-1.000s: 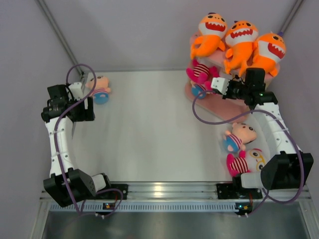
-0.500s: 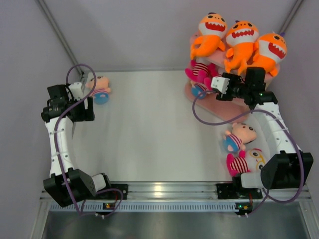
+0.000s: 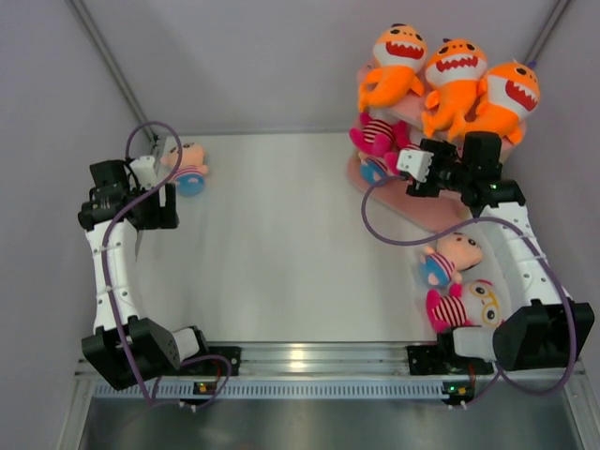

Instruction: Place and organize the stuffed toys onto the shelf

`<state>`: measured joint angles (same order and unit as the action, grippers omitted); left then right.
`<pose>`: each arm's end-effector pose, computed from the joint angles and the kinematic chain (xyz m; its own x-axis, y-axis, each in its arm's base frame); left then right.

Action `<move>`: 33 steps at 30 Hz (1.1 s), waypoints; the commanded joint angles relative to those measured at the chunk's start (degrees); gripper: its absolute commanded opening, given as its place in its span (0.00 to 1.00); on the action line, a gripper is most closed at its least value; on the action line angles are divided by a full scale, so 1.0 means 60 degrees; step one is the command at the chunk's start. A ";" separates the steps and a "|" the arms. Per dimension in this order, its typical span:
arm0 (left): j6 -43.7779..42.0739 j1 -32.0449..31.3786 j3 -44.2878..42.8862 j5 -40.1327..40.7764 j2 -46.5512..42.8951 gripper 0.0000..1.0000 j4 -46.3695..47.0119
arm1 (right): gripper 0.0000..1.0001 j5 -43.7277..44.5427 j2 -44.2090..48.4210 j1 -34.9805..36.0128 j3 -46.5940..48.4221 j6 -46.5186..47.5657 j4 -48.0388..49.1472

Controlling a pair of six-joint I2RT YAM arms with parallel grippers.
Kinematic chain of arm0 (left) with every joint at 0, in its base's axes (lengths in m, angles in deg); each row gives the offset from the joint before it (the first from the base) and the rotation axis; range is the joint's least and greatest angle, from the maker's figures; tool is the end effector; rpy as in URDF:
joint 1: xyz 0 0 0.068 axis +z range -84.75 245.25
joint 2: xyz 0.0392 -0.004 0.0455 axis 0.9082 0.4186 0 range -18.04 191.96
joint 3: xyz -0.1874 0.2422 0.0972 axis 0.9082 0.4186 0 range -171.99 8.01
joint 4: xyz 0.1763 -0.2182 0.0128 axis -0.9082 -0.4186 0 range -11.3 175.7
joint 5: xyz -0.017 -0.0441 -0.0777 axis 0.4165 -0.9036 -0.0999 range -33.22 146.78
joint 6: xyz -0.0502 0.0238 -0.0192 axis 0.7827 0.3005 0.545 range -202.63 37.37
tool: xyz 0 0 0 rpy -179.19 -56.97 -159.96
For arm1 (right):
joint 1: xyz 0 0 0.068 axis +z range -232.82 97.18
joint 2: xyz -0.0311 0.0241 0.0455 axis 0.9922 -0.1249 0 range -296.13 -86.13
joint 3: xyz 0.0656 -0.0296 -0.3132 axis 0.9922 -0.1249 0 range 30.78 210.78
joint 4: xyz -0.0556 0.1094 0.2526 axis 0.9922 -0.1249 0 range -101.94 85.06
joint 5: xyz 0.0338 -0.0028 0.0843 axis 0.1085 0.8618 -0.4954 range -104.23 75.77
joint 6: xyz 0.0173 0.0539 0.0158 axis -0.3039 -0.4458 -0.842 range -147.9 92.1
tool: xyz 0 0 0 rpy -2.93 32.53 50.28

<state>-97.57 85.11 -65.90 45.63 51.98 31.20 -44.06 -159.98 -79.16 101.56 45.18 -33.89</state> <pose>0.2353 0.0762 0.3968 -0.7585 -0.0050 -0.6517 -0.0230 0.9996 0.0190 0.2932 0.0401 0.4020 0.3018 -0.8123 -0.4991 -0.6447 0.2117 -0.7345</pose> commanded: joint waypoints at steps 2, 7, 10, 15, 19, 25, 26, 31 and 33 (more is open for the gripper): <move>-0.0161 0.0060 0.0101 -0.0235 -0.0215 0.86 0.0177 | 0.74 0.0005 0.0720 0.0064 -0.0122 -0.0109 -0.0067; -0.0161 0.0045 0.0116 -0.0279 -0.0273 0.86 0.0177 | 0.75 -0.0010 0.0779 0.0078 -0.0064 -0.0182 -0.0243; -0.0191 0.0045 0.0175 -0.0279 -0.0303 0.86 0.0192 | 0.84 -0.0039 0.0910 0.0078 -0.0078 -0.0256 -0.0346; -0.0205 0.0045 0.0248 -0.0294 -0.0376 0.86 0.0177 | 0.84 -0.0024 0.1145 0.0122 -0.0122 -0.0212 -0.0712; -0.0220 0.0045 0.0248 -0.0367 -0.0405 0.86 0.0177 | 0.84 -0.0098 0.1408 0.0312 -0.0122 -0.0139 -0.1282; -0.0249 0.0030 0.0277 -0.0411 -0.0449 0.86 0.0177 | 0.84 0.0107 0.1584 0.0809 -0.0006 -0.0328 -0.1810; -0.0249 0.0045 0.0277 -0.0425 -0.0464 0.86 0.0177 | 0.84 0.0107 0.1628 0.0898 0.0009 -0.0387 -0.2014; -0.0264 0.0045 0.0350 -0.0513 -0.0493 0.86 0.0192 | 0.84 -0.0009 0.2227 0.1848 0.0126 -0.1292 -0.2353; -0.0279 0.0045 0.0350 -0.0528 -0.0508 0.86 0.0177 | 0.85 -0.0417 0.2520 0.2186 0.0170 -0.1937 -0.2280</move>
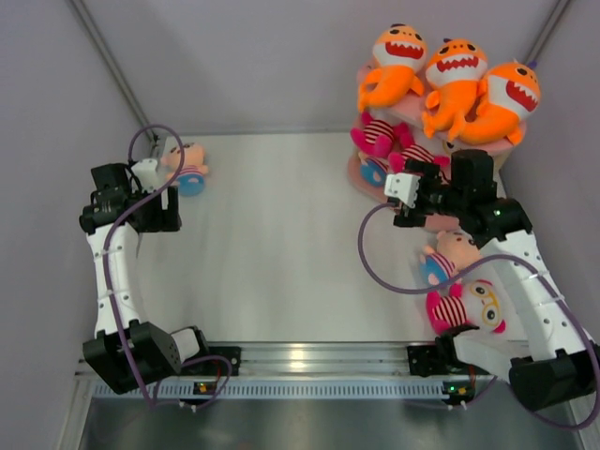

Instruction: Place and organize the stuffed toys onto the shelf

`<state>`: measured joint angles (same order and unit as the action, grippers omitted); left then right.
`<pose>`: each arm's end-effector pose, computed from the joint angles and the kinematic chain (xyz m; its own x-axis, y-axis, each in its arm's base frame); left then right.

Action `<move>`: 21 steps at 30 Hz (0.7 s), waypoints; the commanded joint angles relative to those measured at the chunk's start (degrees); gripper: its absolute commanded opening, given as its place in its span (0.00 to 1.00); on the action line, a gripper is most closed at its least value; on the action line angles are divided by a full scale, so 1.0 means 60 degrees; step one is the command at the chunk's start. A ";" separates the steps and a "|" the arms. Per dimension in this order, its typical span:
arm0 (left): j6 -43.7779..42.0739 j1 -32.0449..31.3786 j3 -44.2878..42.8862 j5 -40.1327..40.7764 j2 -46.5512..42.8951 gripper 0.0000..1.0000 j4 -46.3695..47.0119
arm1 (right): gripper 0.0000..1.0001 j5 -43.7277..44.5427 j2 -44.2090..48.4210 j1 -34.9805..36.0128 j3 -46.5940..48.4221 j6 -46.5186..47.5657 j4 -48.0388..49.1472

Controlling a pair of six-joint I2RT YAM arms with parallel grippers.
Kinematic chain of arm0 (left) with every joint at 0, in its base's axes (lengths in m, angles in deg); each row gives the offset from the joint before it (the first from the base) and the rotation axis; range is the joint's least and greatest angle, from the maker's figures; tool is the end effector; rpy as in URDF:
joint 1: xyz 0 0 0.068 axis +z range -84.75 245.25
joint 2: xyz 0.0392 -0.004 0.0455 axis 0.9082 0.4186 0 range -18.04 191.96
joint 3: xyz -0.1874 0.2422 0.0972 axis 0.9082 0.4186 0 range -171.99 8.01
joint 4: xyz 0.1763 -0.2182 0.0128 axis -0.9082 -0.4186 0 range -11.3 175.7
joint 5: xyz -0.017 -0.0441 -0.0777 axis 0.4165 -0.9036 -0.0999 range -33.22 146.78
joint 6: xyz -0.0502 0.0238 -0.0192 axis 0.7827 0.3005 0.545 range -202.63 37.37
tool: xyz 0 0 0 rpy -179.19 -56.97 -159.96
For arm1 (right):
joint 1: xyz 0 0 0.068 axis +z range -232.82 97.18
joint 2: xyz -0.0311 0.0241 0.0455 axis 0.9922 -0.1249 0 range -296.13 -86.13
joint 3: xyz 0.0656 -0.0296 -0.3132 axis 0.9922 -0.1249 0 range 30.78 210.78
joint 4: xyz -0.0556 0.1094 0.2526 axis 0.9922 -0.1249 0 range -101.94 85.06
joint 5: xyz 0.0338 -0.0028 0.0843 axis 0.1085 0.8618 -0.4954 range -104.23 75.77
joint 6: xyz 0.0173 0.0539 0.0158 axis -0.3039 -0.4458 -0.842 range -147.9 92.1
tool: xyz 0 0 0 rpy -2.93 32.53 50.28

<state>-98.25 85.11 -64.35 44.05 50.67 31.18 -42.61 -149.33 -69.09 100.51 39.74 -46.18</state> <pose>0.2292 0.0728 0.3930 -0.7567 0.0060 -0.6538 0.0034 1.0000 0.0051 0.2158 0.0736 0.4201 0.3339 -0.7560 -0.5630 -0.7353 0.1648 -0.6574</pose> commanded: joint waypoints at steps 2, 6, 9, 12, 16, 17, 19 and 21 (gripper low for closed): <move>-0.0166 0.0045 0.0092 -0.0280 -0.0289 0.86 0.0195 | 0.84 -0.1595 0.1259 0.0815 0.0156 -0.2915 0.0672; -0.0166 0.0045 0.0121 -0.0470 -0.0318 0.86 0.0181 | 0.79 -0.1354 0.1977 0.0874 -0.1000 -0.7891 0.3296; -0.0181 0.0045 0.0121 -0.0559 -0.0362 0.86 0.0181 | 0.64 0.0749 0.1528 0.1006 -0.1120 -0.9551 0.2190; -0.0195 0.0045 0.0165 -0.0573 -0.0406 0.86 0.0181 | 0.57 0.3078 0.0839 0.1299 -0.0681 -1.1146 -0.0591; -0.0181 0.0045 0.0180 -0.0763 -0.0406 0.86 0.0181 | 0.55 0.5780 0.0952 0.1417 -0.1495 -1.4210 -0.2545; -0.0195 0.0045 0.0165 -0.0793 -0.0421 0.86 0.0181 | 0.59 0.5944 0.1185 0.1431 -0.1848 -1.4623 -0.2677; -0.0181 0.0045 0.0150 -0.0910 -0.0450 0.86 0.0166 | 0.68 0.6499 0.1918 0.1417 -0.2769 -1.5254 -0.2795; -0.0195 0.0016 0.0165 -0.1012 -0.0465 0.86 0.0166 | 0.74 0.6708 0.2372 0.1417 -0.3139 -1.5694 -0.2767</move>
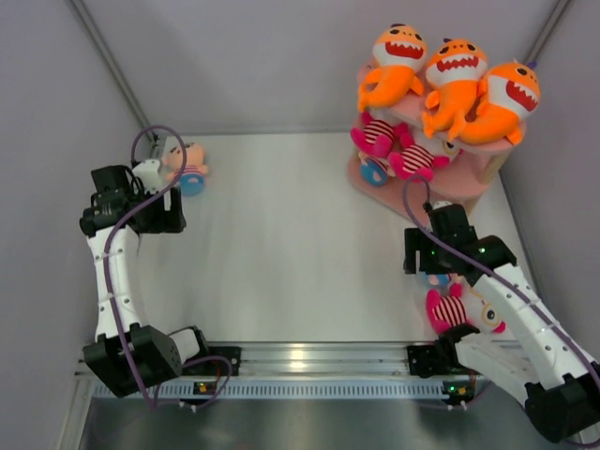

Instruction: Place and organize the stuffed toys onto the shelf

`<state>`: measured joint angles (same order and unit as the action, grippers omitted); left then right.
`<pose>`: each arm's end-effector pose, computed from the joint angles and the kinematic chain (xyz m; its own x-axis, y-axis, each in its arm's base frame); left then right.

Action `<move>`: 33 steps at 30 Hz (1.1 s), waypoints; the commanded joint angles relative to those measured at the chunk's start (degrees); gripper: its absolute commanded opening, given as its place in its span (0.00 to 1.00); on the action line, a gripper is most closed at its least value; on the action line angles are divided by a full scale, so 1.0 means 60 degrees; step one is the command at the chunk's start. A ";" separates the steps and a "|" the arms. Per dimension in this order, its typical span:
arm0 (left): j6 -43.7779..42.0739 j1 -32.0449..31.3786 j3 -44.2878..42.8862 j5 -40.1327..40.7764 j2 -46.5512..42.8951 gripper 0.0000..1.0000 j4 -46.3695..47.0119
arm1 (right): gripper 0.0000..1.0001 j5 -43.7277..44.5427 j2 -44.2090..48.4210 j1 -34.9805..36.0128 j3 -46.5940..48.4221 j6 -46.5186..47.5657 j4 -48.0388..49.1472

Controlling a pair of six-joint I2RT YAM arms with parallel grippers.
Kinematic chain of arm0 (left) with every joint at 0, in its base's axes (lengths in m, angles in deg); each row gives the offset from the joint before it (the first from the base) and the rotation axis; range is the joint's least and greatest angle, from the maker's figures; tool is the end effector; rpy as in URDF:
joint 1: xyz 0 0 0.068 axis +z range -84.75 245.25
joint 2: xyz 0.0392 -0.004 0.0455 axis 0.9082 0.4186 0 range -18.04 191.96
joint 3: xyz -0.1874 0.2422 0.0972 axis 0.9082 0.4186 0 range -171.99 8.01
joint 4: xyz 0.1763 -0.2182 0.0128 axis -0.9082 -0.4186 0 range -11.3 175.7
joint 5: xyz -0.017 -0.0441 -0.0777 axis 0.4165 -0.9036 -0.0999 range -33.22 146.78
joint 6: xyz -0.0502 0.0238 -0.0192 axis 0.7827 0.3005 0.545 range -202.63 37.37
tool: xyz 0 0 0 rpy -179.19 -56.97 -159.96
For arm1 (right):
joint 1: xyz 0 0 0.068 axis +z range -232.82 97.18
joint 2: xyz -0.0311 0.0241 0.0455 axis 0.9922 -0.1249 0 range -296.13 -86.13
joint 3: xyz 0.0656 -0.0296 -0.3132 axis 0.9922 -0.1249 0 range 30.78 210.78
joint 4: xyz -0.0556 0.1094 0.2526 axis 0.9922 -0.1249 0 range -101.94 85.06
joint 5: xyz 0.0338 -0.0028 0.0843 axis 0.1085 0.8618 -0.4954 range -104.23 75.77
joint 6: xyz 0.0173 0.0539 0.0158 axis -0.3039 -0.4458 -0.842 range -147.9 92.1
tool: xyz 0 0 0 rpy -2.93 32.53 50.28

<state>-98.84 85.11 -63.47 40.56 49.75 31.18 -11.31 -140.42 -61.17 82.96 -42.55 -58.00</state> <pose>0.2253 0.0687 0.3919 -0.7449 0.0159 -0.6669 0.0498 0.9983 -0.0318 0.1596 0.0611 0.3230 -0.8244 -0.0555 -0.5633 -0.1374 0.9850 0.1040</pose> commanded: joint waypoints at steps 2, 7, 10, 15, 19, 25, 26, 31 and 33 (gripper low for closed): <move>-0.0097 0.0016 0.0034 -0.0474 -0.0312 0.86 0.0166 | 0.77 0.1841 0.0961 0.0098 -0.0479 -0.2462 -0.0781; -0.0097 -0.0130 0.0034 -0.0416 -0.0443 0.86 0.0151 | 0.77 0.2867 0.0844 0.0127 -0.0947 -0.4074 -0.0795; -0.0155 -0.0189 0.0063 -0.0459 -0.0560 0.86 0.0151 | 0.77 0.3175 0.0843 0.0112 -0.1401 -0.4923 -0.0738; -0.0184 -0.0189 0.0093 -0.0693 -0.0795 0.86 0.0151 | 0.74 0.3131 0.1062 0.0127 -0.2425 -0.6329 -0.0854; -0.0185 -0.0292 0.0020 -0.0577 -0.0839 0.86 0.0151 | 0.72 0.3308 0.1151 0.0303 -0.2501 -0.6902 -0.0899; -0.0243 -0.0409 -0.0025 -0.0576 -0.0912 0.86 0.0078 | 0.52 0.2649 0.0390 0.0930 -0.2662 -0.7328 -0.0489; -0.0243 -0.0409 -0.0025 -0.0547 -0.0927 0.86 0.0078 | 0.48 0.2547 0.0317 0.1020 -0.2706 -0.7430 -0.0401; -0.0287 -0.0424 -0.0039 -0.0445 -0.0971 0.86 0.0049 | 0.06 0.2180 0.0302 0.1255 -0.2955 -0.7431 -0.0020; -0.0287 -0.0438 -0.0039 -0.0445 -0.0971 0.86 0.0049 | 0.02 0.1962 0.0389 0.1255 -0.3130 -0.7372 0.0185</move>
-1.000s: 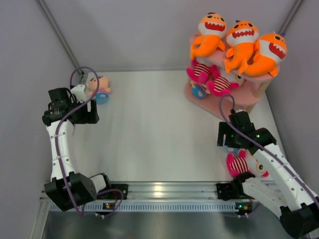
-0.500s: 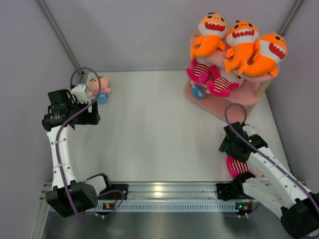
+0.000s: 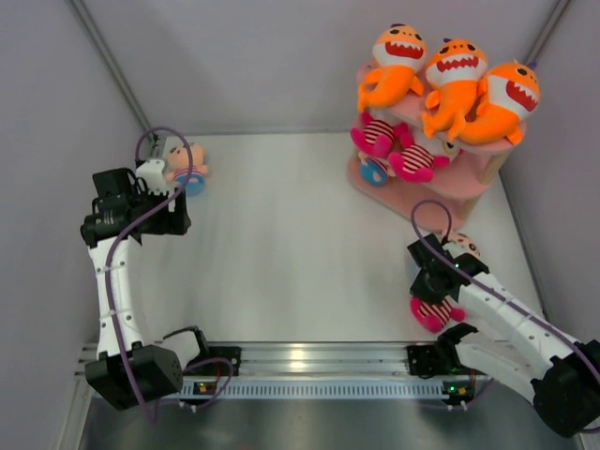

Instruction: Place and organize the stuffed toys onto the shelf

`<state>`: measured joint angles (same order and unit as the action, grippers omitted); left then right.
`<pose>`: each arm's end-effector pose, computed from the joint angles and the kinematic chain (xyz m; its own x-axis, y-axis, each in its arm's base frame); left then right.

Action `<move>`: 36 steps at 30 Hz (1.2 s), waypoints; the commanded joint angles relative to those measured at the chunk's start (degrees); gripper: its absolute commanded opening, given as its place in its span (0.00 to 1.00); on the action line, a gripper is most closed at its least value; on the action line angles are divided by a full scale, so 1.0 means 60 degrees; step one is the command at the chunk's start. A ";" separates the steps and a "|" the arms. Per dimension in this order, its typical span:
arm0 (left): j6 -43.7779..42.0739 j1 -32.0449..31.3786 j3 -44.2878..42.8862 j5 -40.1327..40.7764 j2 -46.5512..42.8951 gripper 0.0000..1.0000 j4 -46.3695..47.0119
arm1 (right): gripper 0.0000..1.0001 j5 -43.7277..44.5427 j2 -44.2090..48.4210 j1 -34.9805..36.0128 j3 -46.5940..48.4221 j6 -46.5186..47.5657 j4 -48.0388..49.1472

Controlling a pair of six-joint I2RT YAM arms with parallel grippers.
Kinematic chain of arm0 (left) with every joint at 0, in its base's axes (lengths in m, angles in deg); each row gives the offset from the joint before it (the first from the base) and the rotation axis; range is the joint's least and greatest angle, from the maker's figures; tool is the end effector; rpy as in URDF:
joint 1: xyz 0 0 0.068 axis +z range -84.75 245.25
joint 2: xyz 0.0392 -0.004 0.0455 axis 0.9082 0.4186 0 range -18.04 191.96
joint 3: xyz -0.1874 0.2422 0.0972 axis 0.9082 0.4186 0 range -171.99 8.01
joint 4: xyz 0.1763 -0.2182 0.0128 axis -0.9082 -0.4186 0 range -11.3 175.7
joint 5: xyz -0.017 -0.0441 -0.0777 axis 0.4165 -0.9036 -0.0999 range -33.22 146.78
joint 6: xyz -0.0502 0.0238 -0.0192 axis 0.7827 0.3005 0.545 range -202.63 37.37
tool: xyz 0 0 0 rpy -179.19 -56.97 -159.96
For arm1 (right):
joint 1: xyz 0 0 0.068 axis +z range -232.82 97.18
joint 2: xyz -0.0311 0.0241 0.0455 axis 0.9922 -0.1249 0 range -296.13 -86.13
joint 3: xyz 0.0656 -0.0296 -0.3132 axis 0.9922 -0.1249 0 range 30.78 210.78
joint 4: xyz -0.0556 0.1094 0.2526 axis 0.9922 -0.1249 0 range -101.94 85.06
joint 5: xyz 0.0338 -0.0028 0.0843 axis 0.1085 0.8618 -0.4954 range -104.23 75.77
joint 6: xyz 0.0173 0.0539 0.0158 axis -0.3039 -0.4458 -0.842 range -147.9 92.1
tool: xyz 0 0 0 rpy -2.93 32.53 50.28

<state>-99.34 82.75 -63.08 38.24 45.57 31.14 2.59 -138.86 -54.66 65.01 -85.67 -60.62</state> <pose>0.2082 0.0514 0.4049 -0.6915 0.0678 -0.7192 0.1257 0.9917 -0.0274 0.1223 0.0516 0.2256 -0.7756 0.5032 -0.3810 0.5136 0.8541 0.0823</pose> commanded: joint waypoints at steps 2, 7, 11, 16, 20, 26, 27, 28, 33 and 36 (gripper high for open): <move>-0.0218 -0.0045 -0.0119 -0.0044 -0.0275 0.86 0.0042 | 0.00 -0.0954 0.0233 0.0170 -0.0359 0.0077 0.1698; -0.0232 -0.0045 -0.0105 -0.0029 -0.0231 0.86 0.0027 | 0.00 -0.2335 -0.0510 0.1411 -0.0011 0.0414 0.4048; -0.0247 -0.0045 -0.0061 0.0015 -0.0231 0.86 0.0042 | 0.00 -0.2158 -0.2662 0.3535 0.2111 0.2444 0.4606; -0.0291 -0.0045 -0.0002 0.0175 -0.0246 0.86 0.0042 | 0.00 -0.3884 -0.5754 0.4827 0.4676 0.5099 0.6157; -0.0262 -0.0045 -0.0046 0.0555 -0.0246 0.86 0.0027 | 0.01 -0.4313 -0.7161 0.5003 0.5440 0.7178 0.6731; -0.0232 -0.0074 0.0027 0.0397 -0.0144 0.86 0.0056 | 0.27 -0.3609 -0.7501 0.5295 0.5558 0.8777 0.6731; -0.0233 -0.0074 0.0027 0.0280 -0.0013 0.86 0.0056 | 0.32 -0.3536 -0.7457 0.5499 0.5573 0.8925 0.6746; -0.0247 -0.0074 -0.0002 0.0293 0.0032 0.86 0.0056 | 0.45 -0.3449 -0.7428 0.5618 0.5558 0.9057 0.6746; -0.0306 -0.0074 -0.0076 0.0542 0.0106 0.86 0.0042 | 0.60 -0.2980 -0.7032 0.6131 0.5426 1.0068 0.7082; -0.0247 -0.0060 0.0027 0.0513 -0.0011 0.86 0.0027 | 0.63 -0.2528 -0.6638 0.6131 0.5456 1.0522 0.7010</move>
<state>-100.43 82.55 -63.06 41.41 46.34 30.96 -16.36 -183.74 -18.18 96.42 -27.93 -21.98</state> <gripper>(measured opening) 0.862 0.624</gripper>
